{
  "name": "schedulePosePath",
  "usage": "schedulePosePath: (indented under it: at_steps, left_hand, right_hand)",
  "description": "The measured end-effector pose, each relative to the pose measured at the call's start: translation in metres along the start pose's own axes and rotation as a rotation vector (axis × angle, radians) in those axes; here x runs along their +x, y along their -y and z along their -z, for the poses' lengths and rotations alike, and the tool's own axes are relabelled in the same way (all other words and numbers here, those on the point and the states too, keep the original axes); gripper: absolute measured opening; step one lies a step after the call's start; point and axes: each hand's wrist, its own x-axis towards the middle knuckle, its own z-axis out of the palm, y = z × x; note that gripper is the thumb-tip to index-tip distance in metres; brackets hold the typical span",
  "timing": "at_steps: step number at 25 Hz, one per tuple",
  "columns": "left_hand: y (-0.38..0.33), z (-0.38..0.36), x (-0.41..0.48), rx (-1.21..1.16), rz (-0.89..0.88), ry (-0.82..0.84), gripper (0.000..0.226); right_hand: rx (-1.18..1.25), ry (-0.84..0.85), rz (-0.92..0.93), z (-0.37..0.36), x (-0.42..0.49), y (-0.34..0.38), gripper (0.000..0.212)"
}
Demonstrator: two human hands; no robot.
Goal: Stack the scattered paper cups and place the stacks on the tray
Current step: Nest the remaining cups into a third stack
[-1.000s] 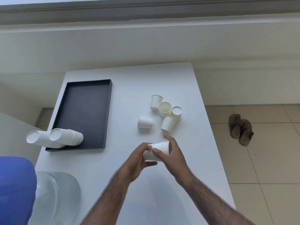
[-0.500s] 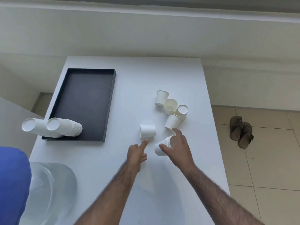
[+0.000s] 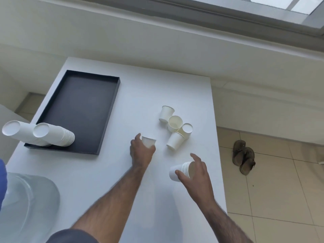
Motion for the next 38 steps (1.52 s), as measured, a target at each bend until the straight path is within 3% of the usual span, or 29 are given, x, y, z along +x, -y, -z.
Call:
schedulePosePath:
  at_steps: [4, 7, 10, 12, 15, 19, 25, 30, 33, 36, 38]
  left_hand:
    - [0.034, 0.018, -0.006, 0.223, -0.202, 0.22, 0.049]
    - [0.058, 0.03, -0.024, 0.286, -0.265, 0.274, 0.058]
    - [0.072, 0.026, -0.033, 0.52, -0.38, 0.297, 0.071]
    - [0.071, 0.022, -0.037, 0.588, -0.423, 0.313, 0.066]
    - [0.064, 0.028, -0.041, 0.366, -0.363, 0.366, 0.057]
    - [0.049, 0.053, -0.058, 0.167, -0.509, 0.407, 0.054]
    - [0.024, 0.081, -0.105, 0.174, -0.6, 0.484, 0.053]
    - [0.034, 0.101, -0.121, 0.312, -0.557, 0.429, 0.054]
    - [0.043, 0.103, -0.132, 0.241, -0.509, 0.466, 0.078]
    - [0.05, 0.109, -0.14, 0.17, -0.513, 0.429, 0.103]
    - [0.052, 0.111, -0.139, 0.111, -0.53, 0.372, 0.096]
  right_hand:
    - [0.133, -0.058, 0.049, 0.008, 0.024, 0.013, 0.075]
    - [0.216, -0.07, 0.038, 0.006, 0.041, 0.021, 0.076]
    - [0.206, -0.033, -0.04, -0.009, 0.043, 0.014, 0.078]
    - [0.195, -0.024, -0.072, -0.014, 0.037, 0.004, 0.078]
    - [0.226, -0.049, -0.09, -0.01, 0.03, -0.005, 0.076]
    - [0.294, -0.038, -0.052, 0.003, 0.017, 0.004, 0.078]
    - [0.36, 0.173, 0.068, -0.011, -0.024, 0.034, 0.073]
    - [0.31, 0.313, 0.025, -0.029, -0.043, 0.044, 0.076]
    - [0.229, 0.438, 0.034, -0.042, -0.047, 0.051, 0.081]
    - [0.37, 0.643, 0.027, -0.044, -0.036, 0.059, 0.058]
    - [0.526, 0.474, -0.008, -0.046, -0.016, 0.06, 0.049]
